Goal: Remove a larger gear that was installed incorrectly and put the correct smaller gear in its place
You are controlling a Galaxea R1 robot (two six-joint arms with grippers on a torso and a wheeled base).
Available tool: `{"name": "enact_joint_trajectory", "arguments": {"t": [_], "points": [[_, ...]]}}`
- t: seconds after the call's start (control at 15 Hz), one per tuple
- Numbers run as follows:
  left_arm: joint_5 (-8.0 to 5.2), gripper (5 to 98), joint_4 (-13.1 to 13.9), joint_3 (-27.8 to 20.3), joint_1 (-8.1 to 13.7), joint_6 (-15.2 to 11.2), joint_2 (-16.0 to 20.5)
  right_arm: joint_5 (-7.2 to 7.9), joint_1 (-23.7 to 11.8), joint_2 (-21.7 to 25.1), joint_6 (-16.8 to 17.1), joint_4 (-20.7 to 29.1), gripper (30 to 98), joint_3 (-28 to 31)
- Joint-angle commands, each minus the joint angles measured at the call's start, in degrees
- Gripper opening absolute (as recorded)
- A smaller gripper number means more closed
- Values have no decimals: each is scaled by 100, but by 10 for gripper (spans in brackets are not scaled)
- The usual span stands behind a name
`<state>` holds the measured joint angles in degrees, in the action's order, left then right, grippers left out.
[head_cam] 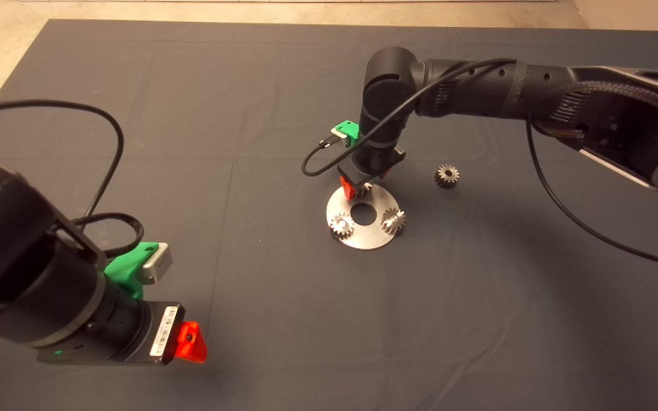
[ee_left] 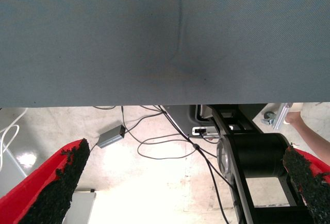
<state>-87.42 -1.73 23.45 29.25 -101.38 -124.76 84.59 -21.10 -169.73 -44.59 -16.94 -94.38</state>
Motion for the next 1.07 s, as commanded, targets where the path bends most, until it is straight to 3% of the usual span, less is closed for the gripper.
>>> {"name": "enact_joint_trajectory", "arguments": {"t": [0.0,0.67,0.87,1.0], "points": [[-372,976,76,-89,90,-31,-1,-144,-43,-21,38,-195,750,-114],[-372,976,76,-97,90,-40,8,-180,-70,-30,153,-265,618,-122],[-372,976,76,-97,90,-40,8,-144,-81,-30,153,-265,612,-33],[-364,976,76,-97,90,-40,8,-127,-87,-30,144,-265,561,-18]]}}
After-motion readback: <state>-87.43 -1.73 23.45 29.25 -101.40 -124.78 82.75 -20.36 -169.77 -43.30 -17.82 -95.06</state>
